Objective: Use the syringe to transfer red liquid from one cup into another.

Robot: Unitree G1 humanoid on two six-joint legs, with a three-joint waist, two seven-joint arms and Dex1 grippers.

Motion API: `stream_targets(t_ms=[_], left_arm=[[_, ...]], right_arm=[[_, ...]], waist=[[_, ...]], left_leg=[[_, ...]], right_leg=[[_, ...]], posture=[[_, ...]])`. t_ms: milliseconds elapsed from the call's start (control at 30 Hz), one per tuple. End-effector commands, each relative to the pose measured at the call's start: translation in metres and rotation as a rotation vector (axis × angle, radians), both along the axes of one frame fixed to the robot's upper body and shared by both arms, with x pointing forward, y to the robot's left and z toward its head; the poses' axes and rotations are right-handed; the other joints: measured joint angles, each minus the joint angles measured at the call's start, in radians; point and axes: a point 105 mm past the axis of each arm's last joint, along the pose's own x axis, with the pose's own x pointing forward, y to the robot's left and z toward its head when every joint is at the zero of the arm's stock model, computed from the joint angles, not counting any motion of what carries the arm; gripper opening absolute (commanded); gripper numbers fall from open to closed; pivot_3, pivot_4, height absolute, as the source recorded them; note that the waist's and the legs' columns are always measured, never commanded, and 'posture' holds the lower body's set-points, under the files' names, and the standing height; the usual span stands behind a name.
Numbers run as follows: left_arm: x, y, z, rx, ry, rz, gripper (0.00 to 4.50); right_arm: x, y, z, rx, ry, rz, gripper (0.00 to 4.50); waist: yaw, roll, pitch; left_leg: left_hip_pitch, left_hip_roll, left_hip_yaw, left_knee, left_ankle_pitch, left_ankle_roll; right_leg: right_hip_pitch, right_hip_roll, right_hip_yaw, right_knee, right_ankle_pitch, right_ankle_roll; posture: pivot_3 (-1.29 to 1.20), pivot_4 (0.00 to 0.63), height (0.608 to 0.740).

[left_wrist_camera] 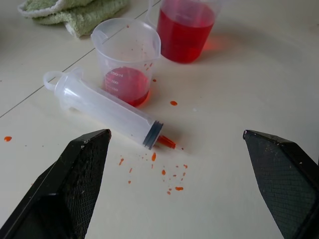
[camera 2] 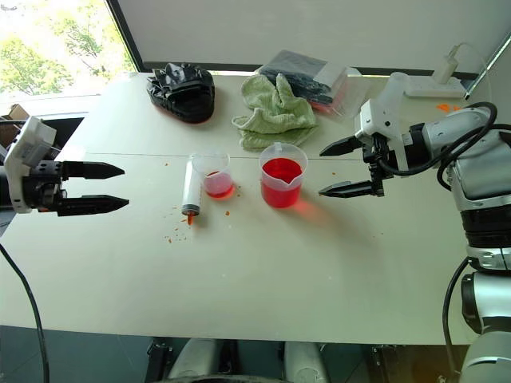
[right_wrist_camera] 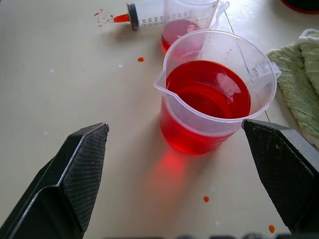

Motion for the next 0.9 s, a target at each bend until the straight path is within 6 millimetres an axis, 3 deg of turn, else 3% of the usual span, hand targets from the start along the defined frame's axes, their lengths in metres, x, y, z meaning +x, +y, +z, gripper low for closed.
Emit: stream_targets(t_ms=[33, 733, 900], left_arm=[[-0.0022, 0.0051, 0.0144, 0.015, -0.058, 0.01, 4.45], [0.0017, 0.0027, 0.0139, 0.012, -0.045, 0.036, 4.45], [0.0054, -0.0035, 0.022, -0.026, -0.019, 0.039, 4.45]], right_arm=[[-0.0011, 0.0029, 0.0143, 0.004, -0.065, 0.017, 4.5], [0.0043, 0.0049, 0.0152, 0.007, -0.079, 0.001, 4.5], [0.0046, 0.006, 0.0143, 0.01, -0.078, 0.002, 4.5]], waist=[[0.0, 0.0, 0.0], [0.0, 0.0, 0.0], [0.002, 0.0, 0.0]], left_leg=[[0.0, 0.0, 0.0, 0.0, 0.0, 0.0], [0.0, 0.0, 0.0, 0.0, 0.0, 0.0], [0.0, 0.0, 0.0, 0.0, 0.0, 0.0]], right_leg=[[0.0, 0.0, 0.0, 0.0, 0.0, 0.0], [0.0, 0.0, 0.0, 0.0, 0.0, 0.0], [0.0, 0.0, 0.0, 0.0, 0.0, 0.0]], posture=[[0.0, 0.15, 0.711], [0.0, 0.15, 0.711], [0.0, 0.15, 0.711]])
